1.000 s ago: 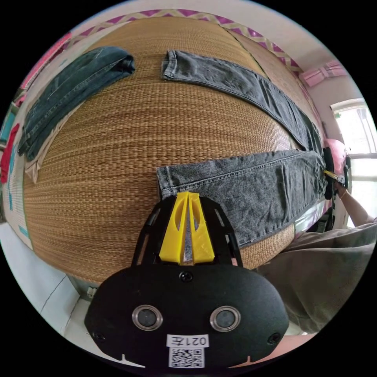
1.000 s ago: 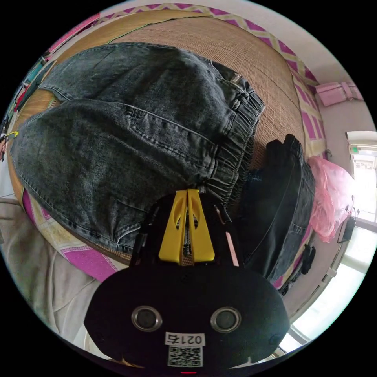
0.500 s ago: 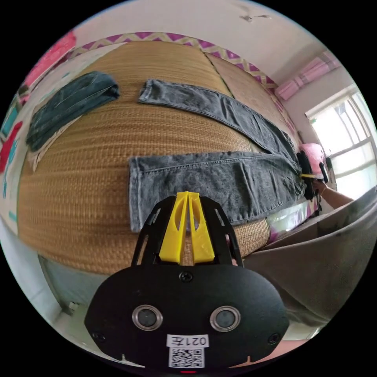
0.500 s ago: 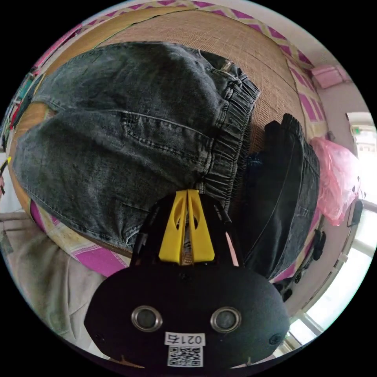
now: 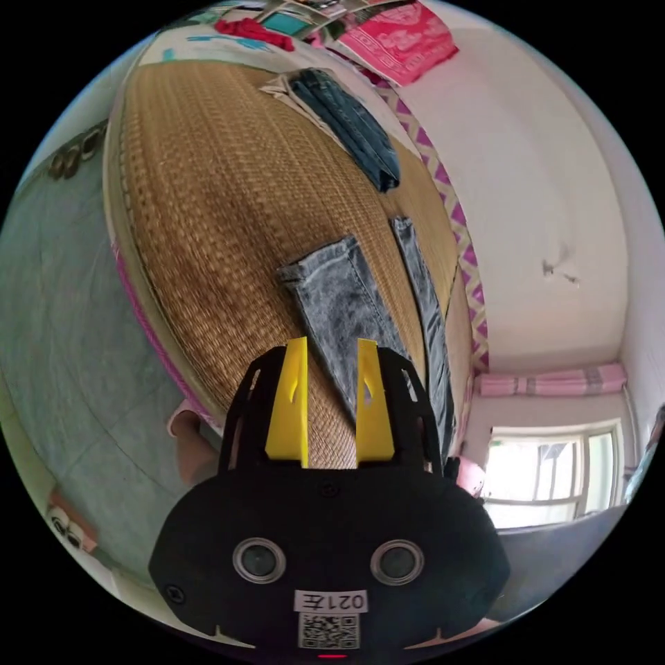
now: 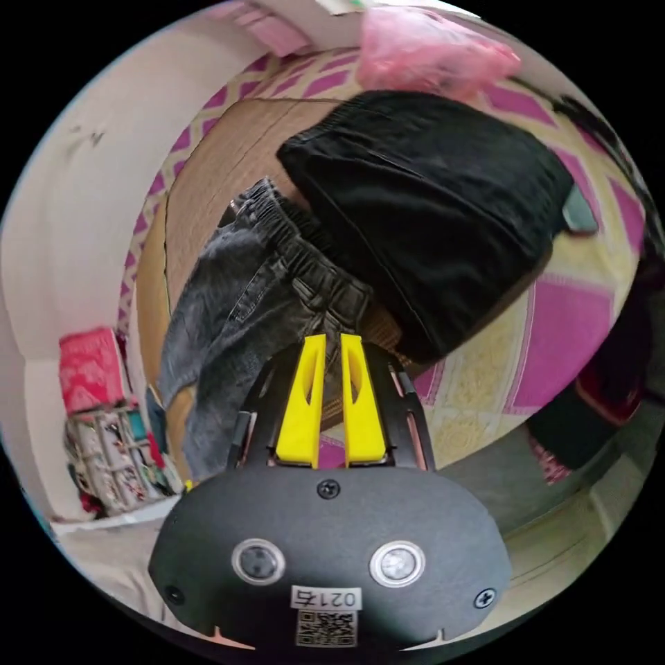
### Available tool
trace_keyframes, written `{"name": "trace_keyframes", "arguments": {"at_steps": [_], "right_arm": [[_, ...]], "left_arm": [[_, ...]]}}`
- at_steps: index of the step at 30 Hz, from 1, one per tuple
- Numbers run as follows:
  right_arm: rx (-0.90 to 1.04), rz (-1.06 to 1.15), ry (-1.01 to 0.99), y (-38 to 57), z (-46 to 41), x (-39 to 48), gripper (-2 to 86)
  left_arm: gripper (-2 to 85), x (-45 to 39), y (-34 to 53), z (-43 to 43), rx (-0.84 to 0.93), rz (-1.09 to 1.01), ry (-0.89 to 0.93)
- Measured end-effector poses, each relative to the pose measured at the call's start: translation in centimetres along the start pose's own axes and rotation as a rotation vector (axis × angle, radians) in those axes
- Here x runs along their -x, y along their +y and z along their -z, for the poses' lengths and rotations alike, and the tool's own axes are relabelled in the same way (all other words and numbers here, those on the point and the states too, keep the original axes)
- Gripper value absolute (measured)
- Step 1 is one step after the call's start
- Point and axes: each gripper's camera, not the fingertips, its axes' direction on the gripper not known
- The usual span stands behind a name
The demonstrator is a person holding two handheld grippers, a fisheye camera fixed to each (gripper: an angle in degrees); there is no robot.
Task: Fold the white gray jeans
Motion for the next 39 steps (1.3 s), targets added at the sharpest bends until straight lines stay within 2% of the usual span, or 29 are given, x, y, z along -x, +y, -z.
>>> {"name": "trace_keyframes", "arguments": {"at_steps": [4,7,11,17,22,25,32,39], "right_arm": [[-0.016,-0.178,-0.207,3.3,-3.4,-7.1,8.6],[-0.045,-0.221,-0.303,4.7,-5.5,-9.9,9.6],[-0.058,-0.221,-0.331,5.2,-7.7,-11.6,10.3],[-0.098,-0.226,-0.323,5.1,-9.7,-13.5,10.3],[-0.059,-0.211,-0.226,3.4,-13.2,-13.0,10.2],[-0.075,-0.247,-0.25,2.7,-14.4,-13.2,8.1],[-0.082,-0.285,-0.337,0.9,-11.4,-11.1,3.6],[-0.067,-0.168,-0.361,-6.8,-5.4,-0.2,2.5]], "left_arm": [[8.2,3.2,-0.5,-0.6,-0.043,0.037,0.019],[8.2,4.4,-1.6,-1.5,-0.046,0.015,0.061],[8.5,5.2,-3.1,-3.5,-0.007,0.007,0.107],[7.0,5.3,-3.9,-5.2,0.013,0.019,0.061],[5.9,5.0,-4.9,-6.7,0.03,0.027,0.024],[4.3,4.4,-6.0,-8.1,0.054,0.055,0.001],[0.0,-0.7,-9.6,-10.3,0.101,0.022,0.004],[-0.5,-13.9,-17.5,-12.6,0.251,-0.045,-0.059]]}}
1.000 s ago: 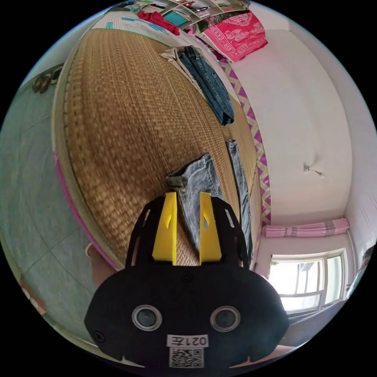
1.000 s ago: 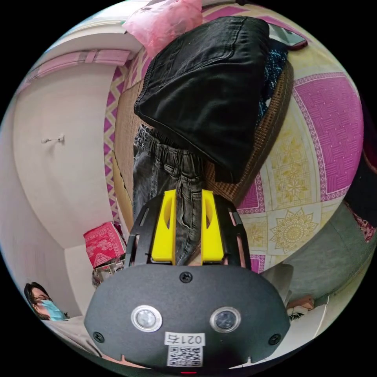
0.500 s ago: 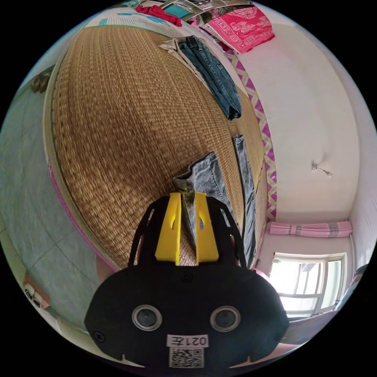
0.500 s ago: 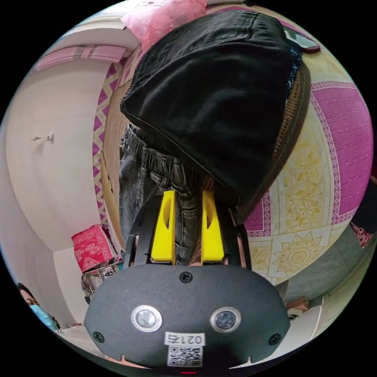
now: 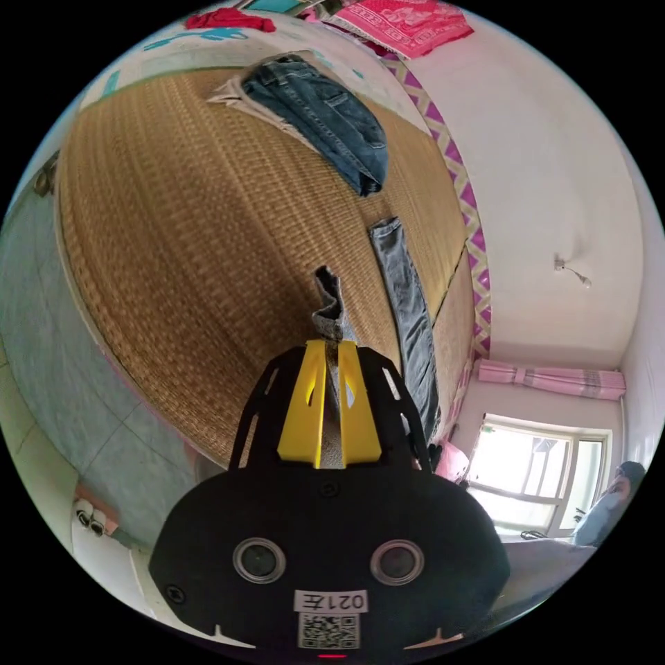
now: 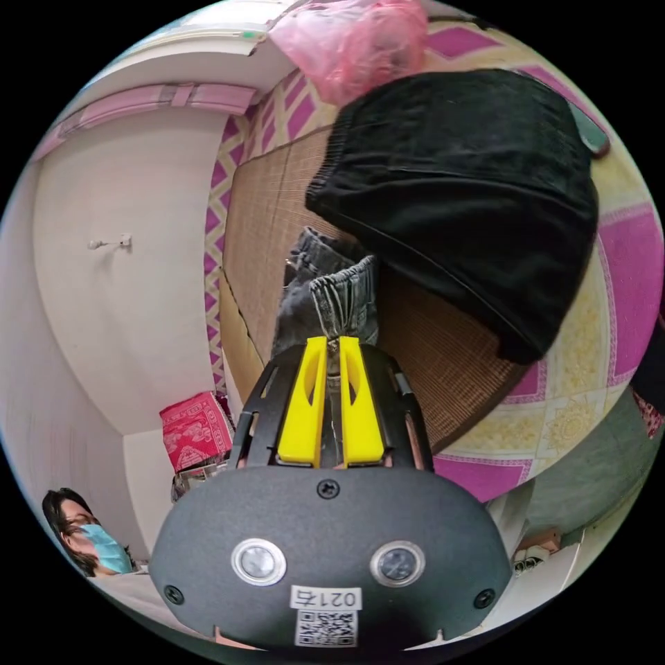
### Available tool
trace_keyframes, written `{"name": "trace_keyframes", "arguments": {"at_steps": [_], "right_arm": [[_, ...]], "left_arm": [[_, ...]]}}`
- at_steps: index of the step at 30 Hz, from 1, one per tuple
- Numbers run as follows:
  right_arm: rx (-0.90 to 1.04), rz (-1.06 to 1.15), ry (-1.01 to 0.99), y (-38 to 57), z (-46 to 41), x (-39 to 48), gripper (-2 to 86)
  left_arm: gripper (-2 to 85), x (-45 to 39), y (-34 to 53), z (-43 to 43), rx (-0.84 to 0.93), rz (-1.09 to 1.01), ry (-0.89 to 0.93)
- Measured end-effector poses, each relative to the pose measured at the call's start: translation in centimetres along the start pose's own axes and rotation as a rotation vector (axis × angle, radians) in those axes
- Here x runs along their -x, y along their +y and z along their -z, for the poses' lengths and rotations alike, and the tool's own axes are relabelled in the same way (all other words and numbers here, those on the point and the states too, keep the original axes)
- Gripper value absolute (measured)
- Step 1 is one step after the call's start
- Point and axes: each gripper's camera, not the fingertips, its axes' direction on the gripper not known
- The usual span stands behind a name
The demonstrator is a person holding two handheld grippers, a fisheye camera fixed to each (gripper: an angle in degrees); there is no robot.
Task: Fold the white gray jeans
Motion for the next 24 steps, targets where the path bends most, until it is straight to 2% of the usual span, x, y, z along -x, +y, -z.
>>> {"name": "trace_keyframes", "arguments": {"at_steps": [7,12,15,19,22,24], "right_arm": [[0.111,0.103,0.079,-14.1,-7.1,15.0,2.5],[0.153,0.087,0.22,-24.1,-15.1,21.2,3.6],[0.153,0.033,0.267,-28.4,-19.1,23.0,4.8],[0.155,0.0,0.221,-32.4,-19.8,26.0,5.4],[0.219,0.057,0.135,-34.8,-18.3,28.9,6.2],[0.189,0.104,0.068,-35.2,-16.1,31.4,6.2]], "left_arm": [[-0.5,-16.9,-16.7,-6.0,0.237,-0.124,-0.085],[-0.2,-29.8,-30.9,-18.9,0.429,-0.241,-0.24],[0.1,-34.4,-36.3,-26.7,0.48,-0.226,-0.329],[0.7,-38.4,-39.8,-33.3,0.539,-0.242,-0.431],[2.7,-41.3,-41.5,-35.5,0.555,-0.301,-0.394],[4.7,-43.0,-42.3,-35.3,0.533,-0.34,-0.367]]}}
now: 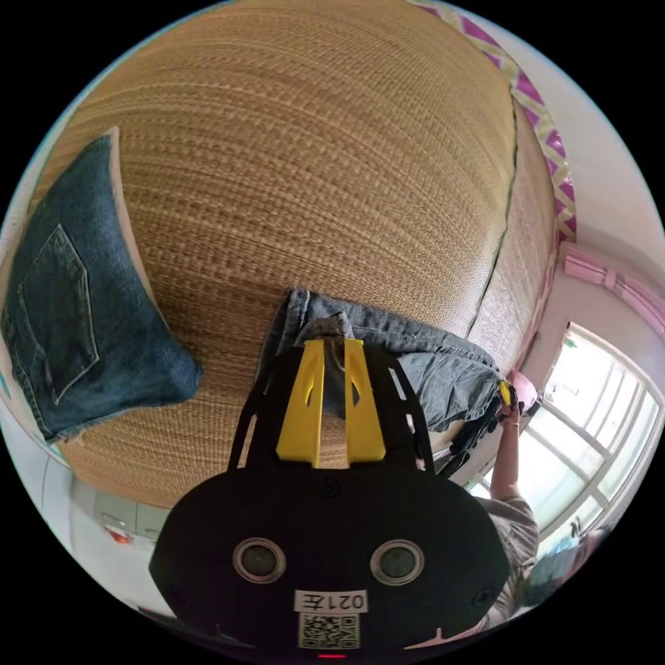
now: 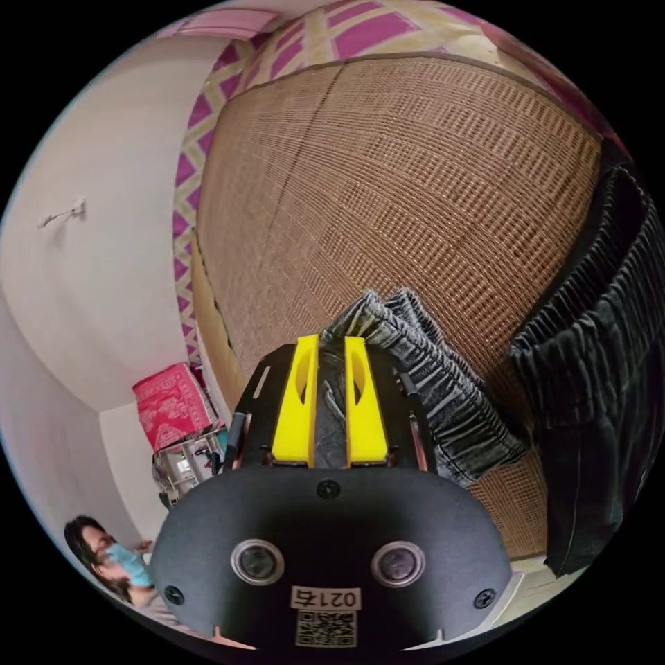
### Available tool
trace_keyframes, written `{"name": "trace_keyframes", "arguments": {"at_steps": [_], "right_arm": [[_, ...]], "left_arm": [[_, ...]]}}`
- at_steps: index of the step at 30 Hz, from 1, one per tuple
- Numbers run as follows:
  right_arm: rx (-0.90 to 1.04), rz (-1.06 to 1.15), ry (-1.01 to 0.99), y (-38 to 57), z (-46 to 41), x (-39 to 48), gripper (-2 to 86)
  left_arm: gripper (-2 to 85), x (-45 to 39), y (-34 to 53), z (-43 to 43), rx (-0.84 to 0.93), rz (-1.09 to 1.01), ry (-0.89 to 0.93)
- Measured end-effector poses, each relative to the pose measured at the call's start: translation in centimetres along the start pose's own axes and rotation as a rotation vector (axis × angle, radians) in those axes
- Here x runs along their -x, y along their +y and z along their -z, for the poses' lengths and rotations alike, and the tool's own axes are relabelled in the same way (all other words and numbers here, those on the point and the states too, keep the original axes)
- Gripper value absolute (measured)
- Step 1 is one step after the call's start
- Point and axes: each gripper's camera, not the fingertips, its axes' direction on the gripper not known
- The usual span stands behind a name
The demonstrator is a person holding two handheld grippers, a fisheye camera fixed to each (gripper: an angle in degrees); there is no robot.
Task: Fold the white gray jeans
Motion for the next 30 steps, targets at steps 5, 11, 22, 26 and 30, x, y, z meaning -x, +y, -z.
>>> {"name": "trace_keyframes", "arguments": {"at_steps": [5,11,22,26,30], "right_arm": [[0.102,0.359,-0.112,0.6,0.8,12.1,6.5],[0.297,1.314,0.606,5.9,-12.6,32.9,9.2],[0.692,1.582,0.748,-0.9,-17.8,43.5,0.2],[0.626,1.537,0.665,-2.8,-14.5,46.1,-0.6],[0.593,1.483,0.628,-5.0,-12.5,47.5,-0.7]], "left_arm": [[4.7,-3.7,1.0,3.7,-0.255,-0.113,0.105],[5.5,-23.0,2.0,-1.4,-0.29,-0.689,-0.349],[9.0,-37.4,-1.6,-13.6,0.126,-1.158,-0.564],[1.2,-38.8,-3.0,-14.1,0.129,-1.155,-0.593],[-0.7,-41.1,-3.9,-12.2,0.077,-1.153,-0.556]]}}
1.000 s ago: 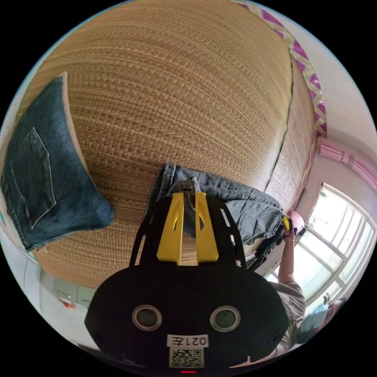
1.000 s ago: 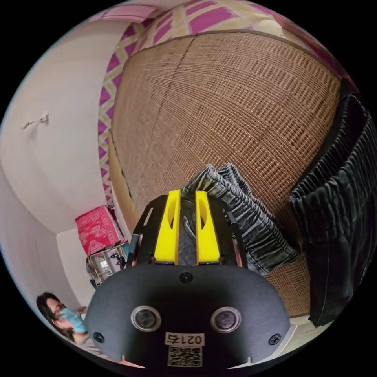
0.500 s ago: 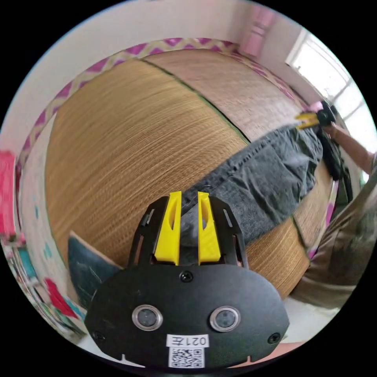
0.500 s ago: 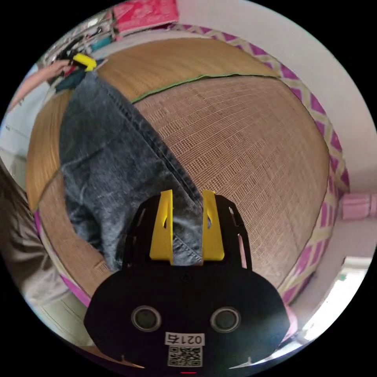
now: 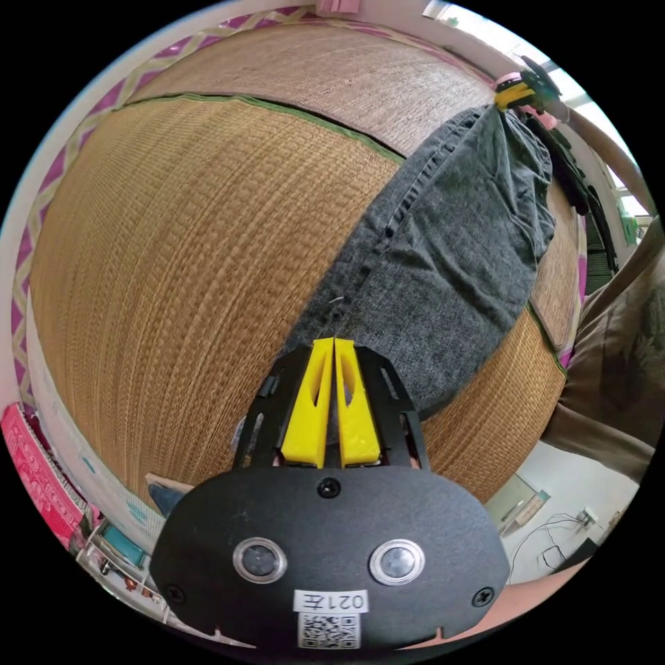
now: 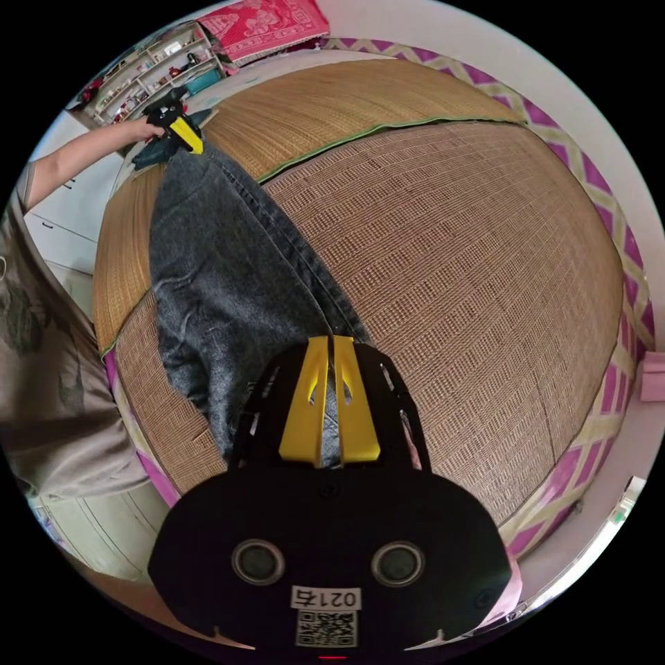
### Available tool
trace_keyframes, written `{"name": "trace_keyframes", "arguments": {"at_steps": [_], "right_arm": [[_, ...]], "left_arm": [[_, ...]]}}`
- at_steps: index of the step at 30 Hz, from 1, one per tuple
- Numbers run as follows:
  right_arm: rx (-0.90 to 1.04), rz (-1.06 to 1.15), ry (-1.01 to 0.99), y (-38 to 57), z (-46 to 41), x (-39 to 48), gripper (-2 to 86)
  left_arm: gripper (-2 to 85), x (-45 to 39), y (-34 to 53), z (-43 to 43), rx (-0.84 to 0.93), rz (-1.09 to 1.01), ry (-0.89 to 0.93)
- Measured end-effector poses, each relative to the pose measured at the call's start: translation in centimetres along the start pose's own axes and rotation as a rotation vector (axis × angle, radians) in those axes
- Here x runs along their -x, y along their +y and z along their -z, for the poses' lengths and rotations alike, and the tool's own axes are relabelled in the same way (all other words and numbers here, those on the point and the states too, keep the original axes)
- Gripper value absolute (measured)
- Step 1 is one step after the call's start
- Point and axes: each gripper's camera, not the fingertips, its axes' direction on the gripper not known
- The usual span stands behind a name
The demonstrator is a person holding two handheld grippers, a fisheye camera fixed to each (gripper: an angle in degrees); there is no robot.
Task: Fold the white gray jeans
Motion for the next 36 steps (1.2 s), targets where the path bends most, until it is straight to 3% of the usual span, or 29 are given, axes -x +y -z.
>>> {"name": "trace_keyframes", "arguments": {"at_steps": [11,14,18,23,30,36], "right_arm": [[0.079,-0.165,-0.054,0.5,-4.8,-6.9,0.8],[0.062,-0.198,-0.117,2.4,-4.2,-8.0,2.5],[-0.082,-0.357,-0.177,7.9,-1.2,-10.1,6.5],[-0.182,-0.434,-0.161,14.2,0.5,-7.2,6.9],[-0.255,-0.501,-0.295,20.9,-2.0,0.2,6.4],[-0.28,-0.547,-0.366,25.5,-4.5,4.1,6.0]], "left_arm": [[-0.3,3.3,0.8,-3.4,0.016,0.151,0.004],[0.1,3.9,6.4,-2.2,-0.018,0.243,-0.076],[0.5,3.5,18.6,0.2,-0.189,0.453,-0.019],[5.2,-0.7,30.2,-1.9,-0.208,0.657,-0.045],[7.0,-0.6,43.3,-10.4,-0.397,1.086,0.222],[2.1,0.7,49.7,-15.3,-0.488,1.208,0.423]]}}
